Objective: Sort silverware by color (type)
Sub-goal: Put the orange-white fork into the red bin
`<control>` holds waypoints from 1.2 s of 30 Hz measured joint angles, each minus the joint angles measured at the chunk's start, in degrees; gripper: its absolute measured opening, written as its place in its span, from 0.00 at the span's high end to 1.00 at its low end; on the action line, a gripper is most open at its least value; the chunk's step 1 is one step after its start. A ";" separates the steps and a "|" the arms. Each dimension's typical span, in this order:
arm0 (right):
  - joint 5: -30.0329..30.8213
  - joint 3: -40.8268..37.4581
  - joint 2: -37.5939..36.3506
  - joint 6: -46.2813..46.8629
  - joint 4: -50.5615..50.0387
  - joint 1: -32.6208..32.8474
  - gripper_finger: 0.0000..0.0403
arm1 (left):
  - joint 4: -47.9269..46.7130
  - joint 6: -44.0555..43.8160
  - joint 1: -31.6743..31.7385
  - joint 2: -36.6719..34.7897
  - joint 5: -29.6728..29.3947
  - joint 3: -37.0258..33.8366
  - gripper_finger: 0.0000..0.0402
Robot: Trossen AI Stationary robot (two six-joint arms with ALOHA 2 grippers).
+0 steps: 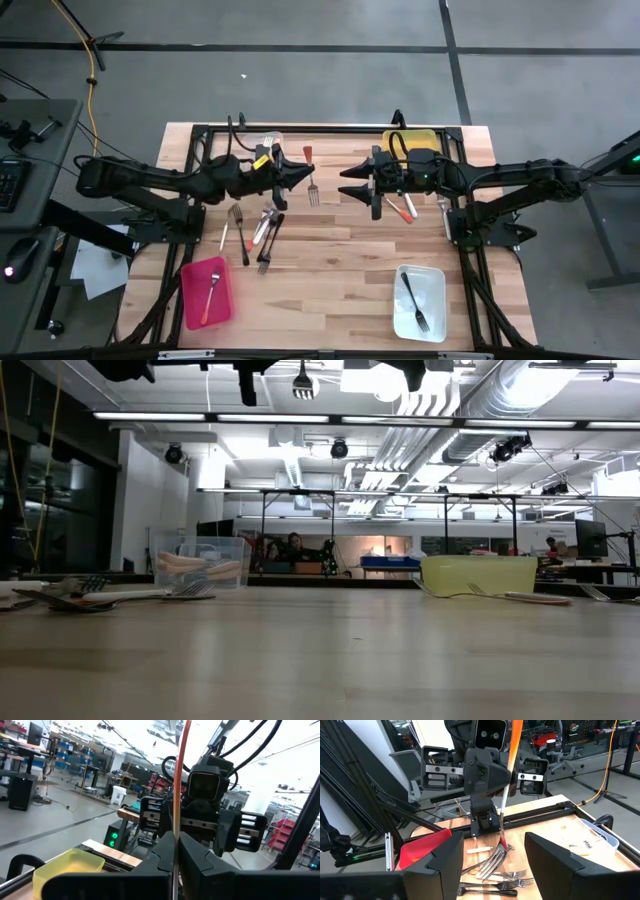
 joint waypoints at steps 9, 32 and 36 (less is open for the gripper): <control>0.59 0.07 4.08 0.96 0.22 0.00 0.52 | 0.26 1.86 0.62 2.80 0.68 1.22 1.00; 2.36 0.02 9.70 3.35 7.60 -0.27 0.95 | 0.37 0.42 0.90 9.38 3.70 6.27 1.00; 2.36 0.02 9.68 4.48 7.29 -0.44 0.96 | 0.33 0.32 0.90 9.38 3.63 6.27 1.00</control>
